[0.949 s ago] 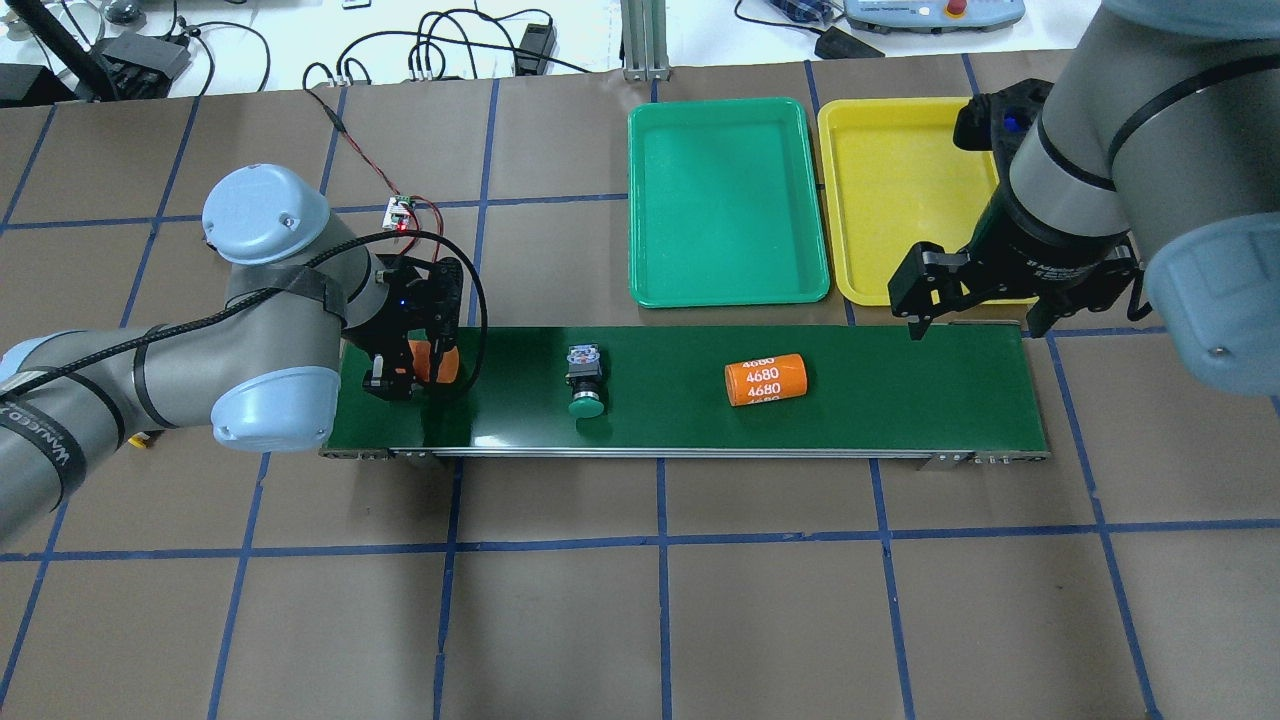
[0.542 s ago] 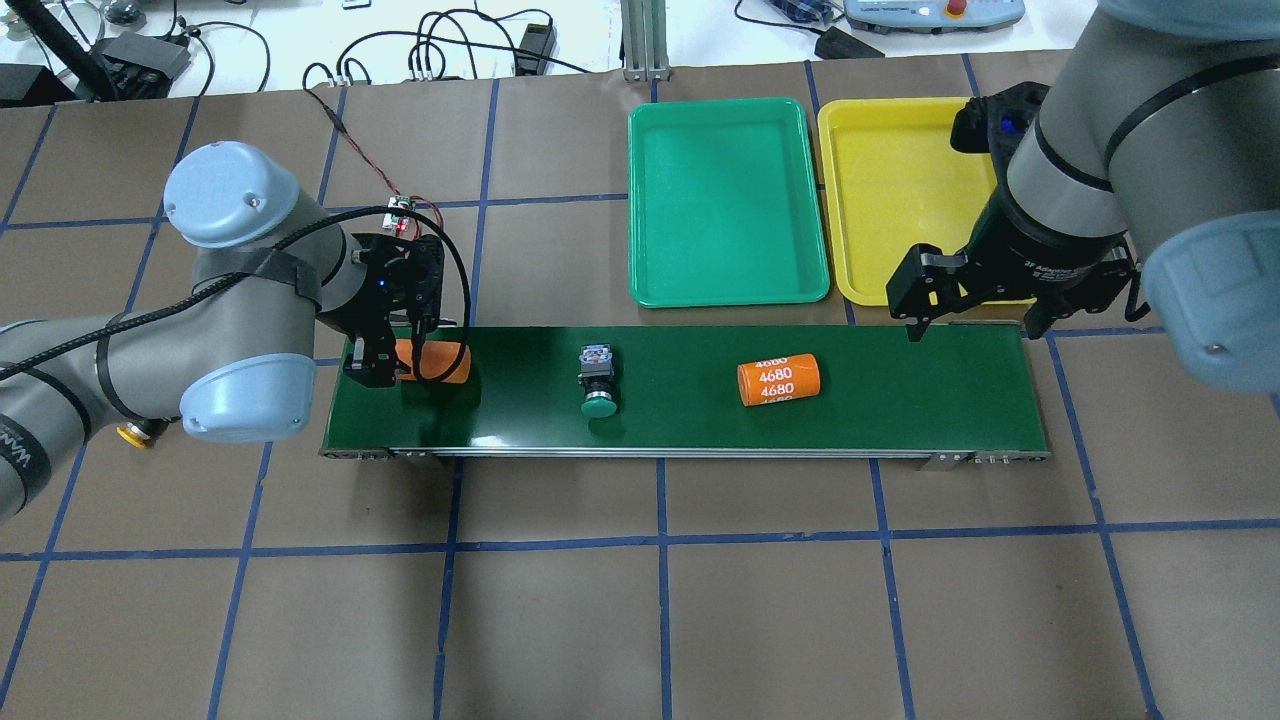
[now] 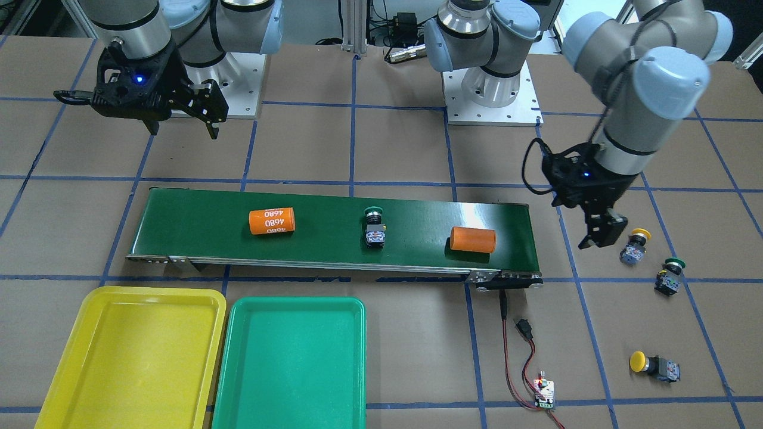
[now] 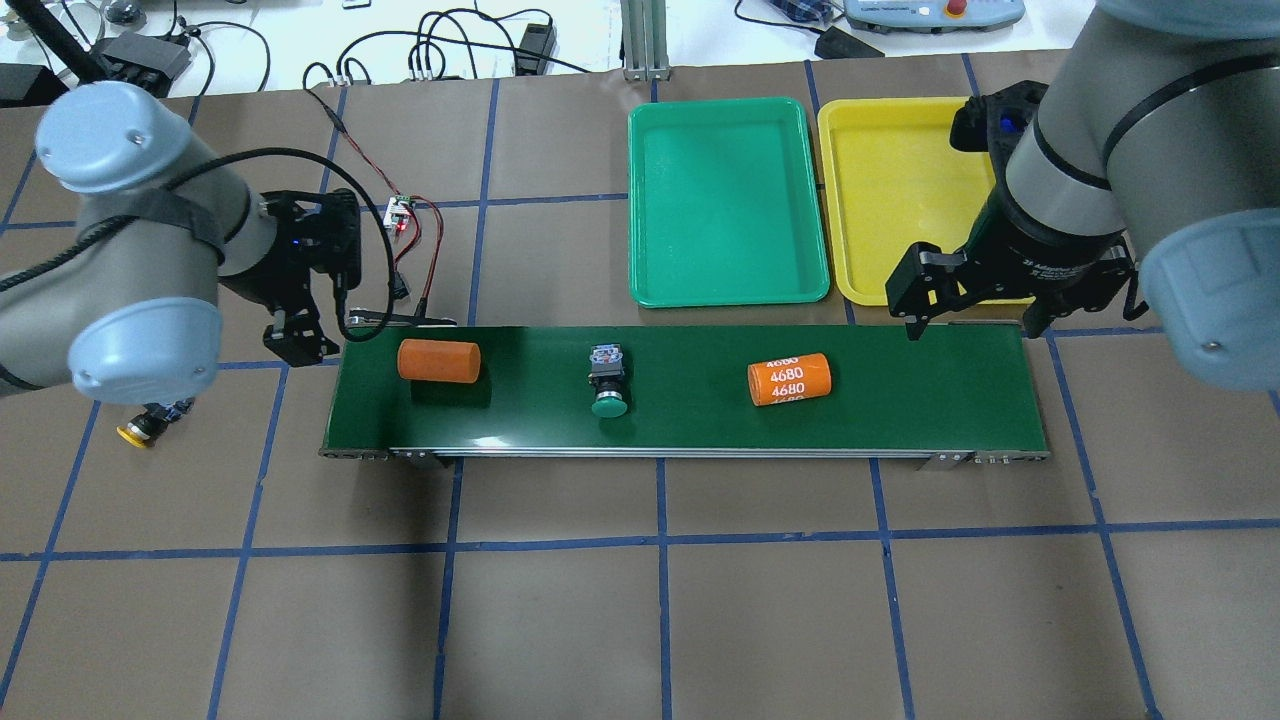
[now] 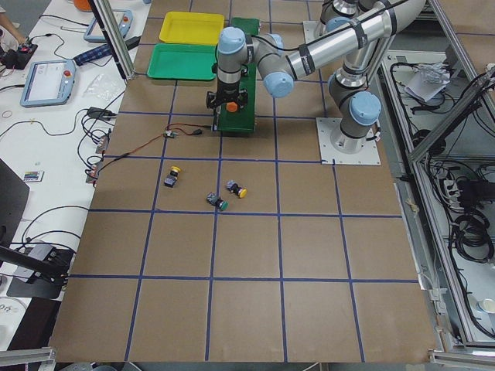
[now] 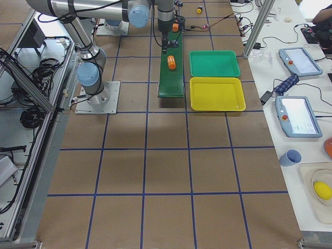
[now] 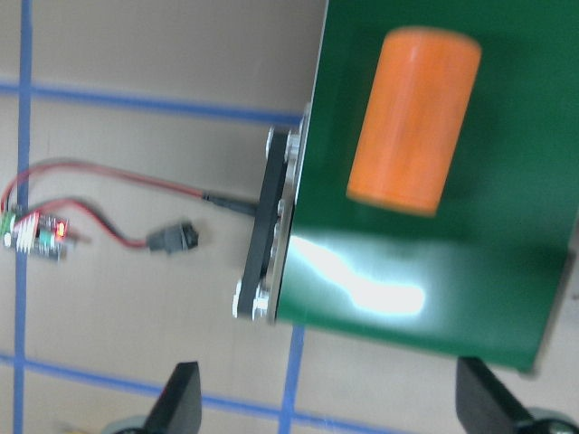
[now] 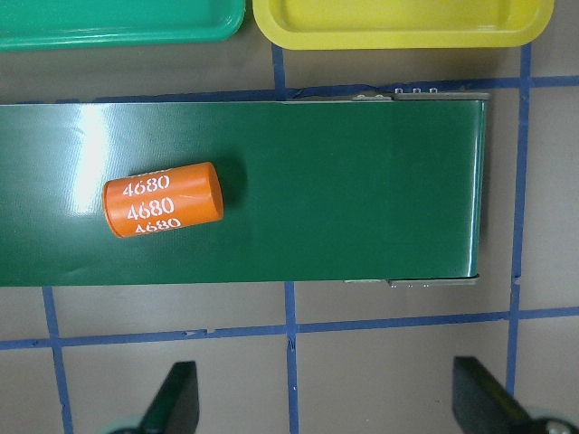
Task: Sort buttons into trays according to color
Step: 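Lower right gripper onto belt button while left gripper grasps yellow-capped button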
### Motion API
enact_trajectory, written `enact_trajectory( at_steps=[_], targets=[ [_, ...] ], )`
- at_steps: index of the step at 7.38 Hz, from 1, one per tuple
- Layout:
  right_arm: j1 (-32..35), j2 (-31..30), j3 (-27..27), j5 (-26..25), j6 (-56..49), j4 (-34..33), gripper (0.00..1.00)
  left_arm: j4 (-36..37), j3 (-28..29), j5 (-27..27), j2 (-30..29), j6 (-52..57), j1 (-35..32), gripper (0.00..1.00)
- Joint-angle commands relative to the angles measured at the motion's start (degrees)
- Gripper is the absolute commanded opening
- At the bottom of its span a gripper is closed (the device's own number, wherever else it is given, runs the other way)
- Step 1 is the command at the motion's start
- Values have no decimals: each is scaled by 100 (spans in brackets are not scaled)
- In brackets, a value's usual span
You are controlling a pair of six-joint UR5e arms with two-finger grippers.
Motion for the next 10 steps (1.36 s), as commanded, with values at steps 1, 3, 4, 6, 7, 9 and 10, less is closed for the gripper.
enact_trajectory(
  at_steps=[1,3,4,6,7,9,10],
  targets=[
    [0,14,0,-16,-7,-31,100,-110,228,-562,-581,-154,1434,100],
    [9,58,-9,-8,-68,-40,100,-92,668,-510,-1363,-1561,1500,100],
    [9,214,-9,1,-7,-58,100,-48,713,-467,-1619,-2432,1500,100],
    [18,487,0,27,-15,-478,100,590,652,-317,-1945,-2406,1500,100],
    [131,602,-9,54,-7,-488,100,602,643,-38,-2008,-2406,1500,100],
    [569,909,-9,36,63,-907,100,672,363,296,-2052,-2414,1526,100],
    [798,1067,-9,36,368,-1076,100,673,327,377,-2061,-2414,1527,100]
  ],
)
